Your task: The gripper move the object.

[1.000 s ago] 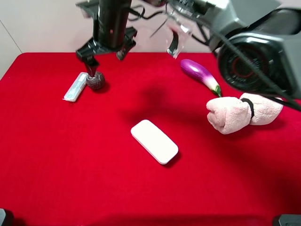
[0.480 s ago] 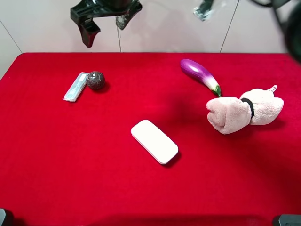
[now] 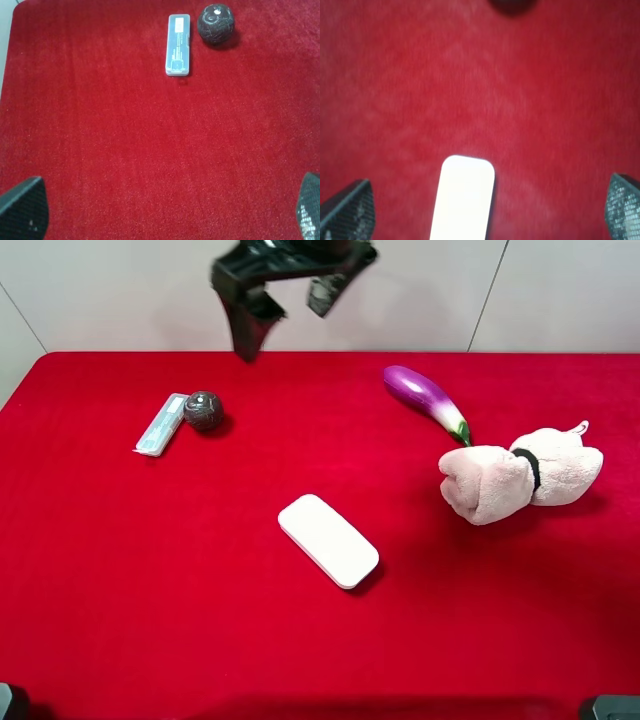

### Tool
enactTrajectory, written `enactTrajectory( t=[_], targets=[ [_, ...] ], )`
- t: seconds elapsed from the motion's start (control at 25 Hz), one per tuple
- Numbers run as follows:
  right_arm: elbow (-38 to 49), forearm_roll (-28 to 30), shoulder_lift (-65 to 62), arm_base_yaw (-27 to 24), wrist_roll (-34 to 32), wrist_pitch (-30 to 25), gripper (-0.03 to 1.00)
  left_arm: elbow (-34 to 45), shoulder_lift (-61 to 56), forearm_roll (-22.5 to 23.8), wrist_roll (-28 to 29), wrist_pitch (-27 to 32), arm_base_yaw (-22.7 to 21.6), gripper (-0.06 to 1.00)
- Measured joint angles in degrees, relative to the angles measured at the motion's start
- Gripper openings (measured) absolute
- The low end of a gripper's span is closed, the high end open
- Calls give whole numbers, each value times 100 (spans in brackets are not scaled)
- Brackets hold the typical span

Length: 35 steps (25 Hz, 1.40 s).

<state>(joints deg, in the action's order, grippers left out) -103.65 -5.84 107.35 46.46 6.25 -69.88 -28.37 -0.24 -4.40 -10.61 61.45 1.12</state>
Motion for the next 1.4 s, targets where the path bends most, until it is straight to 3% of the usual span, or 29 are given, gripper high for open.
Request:
enactTrajectory(
  t=[0.16, 0.8, 1.28, 1.4],
  targets=[
    [1178, 186, -903, 0, 0, 0, 69, 0, 0, 0, 0, 0, 0, 99],
    [4114, 540, -4242, 0, -83, -6, 69, 0, 0, 0, 0, 0, 0, 99],
    [5038, 584, -6360, -6, -169, -16, 69, 0, 0, 0, 0, 0, 0, 99],
    [5252, 584, -6837, -329, -303, -21, 69, 0, 0, 0, 0, 0, 0, 99]
  ],
)
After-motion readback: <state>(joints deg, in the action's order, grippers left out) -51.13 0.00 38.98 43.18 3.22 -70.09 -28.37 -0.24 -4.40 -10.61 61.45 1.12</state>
